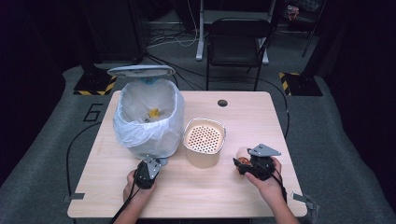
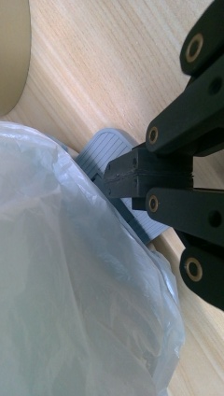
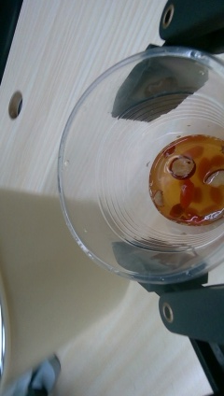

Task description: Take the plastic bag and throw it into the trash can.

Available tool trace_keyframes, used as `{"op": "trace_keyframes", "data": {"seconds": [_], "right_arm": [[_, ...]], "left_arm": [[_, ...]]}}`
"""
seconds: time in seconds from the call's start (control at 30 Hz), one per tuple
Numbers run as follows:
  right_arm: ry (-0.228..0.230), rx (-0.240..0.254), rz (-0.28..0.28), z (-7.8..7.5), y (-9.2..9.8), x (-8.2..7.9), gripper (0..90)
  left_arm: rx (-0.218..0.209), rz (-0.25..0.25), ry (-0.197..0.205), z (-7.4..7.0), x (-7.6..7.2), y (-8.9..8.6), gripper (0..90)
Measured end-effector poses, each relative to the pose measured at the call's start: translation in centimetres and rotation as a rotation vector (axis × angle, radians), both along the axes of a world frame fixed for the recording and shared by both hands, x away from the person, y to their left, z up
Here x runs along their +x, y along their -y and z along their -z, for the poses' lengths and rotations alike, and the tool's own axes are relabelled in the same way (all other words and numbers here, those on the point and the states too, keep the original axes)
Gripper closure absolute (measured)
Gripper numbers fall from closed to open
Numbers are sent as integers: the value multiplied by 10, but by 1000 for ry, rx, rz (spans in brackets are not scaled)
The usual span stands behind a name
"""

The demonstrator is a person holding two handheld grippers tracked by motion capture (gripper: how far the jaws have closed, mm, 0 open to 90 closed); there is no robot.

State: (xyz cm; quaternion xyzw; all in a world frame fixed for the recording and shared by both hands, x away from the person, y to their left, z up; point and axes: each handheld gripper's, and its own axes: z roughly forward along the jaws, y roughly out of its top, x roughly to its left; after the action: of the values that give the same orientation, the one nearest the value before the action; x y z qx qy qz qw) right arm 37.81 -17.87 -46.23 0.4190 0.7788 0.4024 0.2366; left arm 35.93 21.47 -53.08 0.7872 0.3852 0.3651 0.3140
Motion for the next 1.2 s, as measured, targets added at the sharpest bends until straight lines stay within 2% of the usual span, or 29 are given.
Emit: {"op": "trace_keyframes", "data": {"seconds": [0.07, 0.27, 0.57, 0.83, 0.9, 1.0, 1.1, 1.2], "right_arm": [[5, -8, 18, 0, 7, 7, 290], [-12, 6, 75, 2, 21, 20, 289], [-10, 17, 112, 6, 31, 32, 284], [-45, 28, 133, 17, 35, 35, 268], [-60, 37, 138, 20, 35, 35, 256], [-60, 47, 147, 23, 37, 36, 218], [-66, 42, 166, 24, 39, 36, 150], [-89, 44, 156, 27, 39, 35, 133]], "left_arm": [[-2, 0, -1, 0, 0, 0, 900], [-2, 0, 0, 0, 0, 0, 900], [-3, -4, 4, 1, 0, 1, 900], [0, 0, -2, 0, 0, 0, 900], [-3, -1, -1, 0, 0, 0, 900], [-3, -1, -1, 0, 0, 0, 900], [-4, -1, -2, 0, 0, 0, 900], [-3, 0, -2, 0, 0, 0, 900]]}}
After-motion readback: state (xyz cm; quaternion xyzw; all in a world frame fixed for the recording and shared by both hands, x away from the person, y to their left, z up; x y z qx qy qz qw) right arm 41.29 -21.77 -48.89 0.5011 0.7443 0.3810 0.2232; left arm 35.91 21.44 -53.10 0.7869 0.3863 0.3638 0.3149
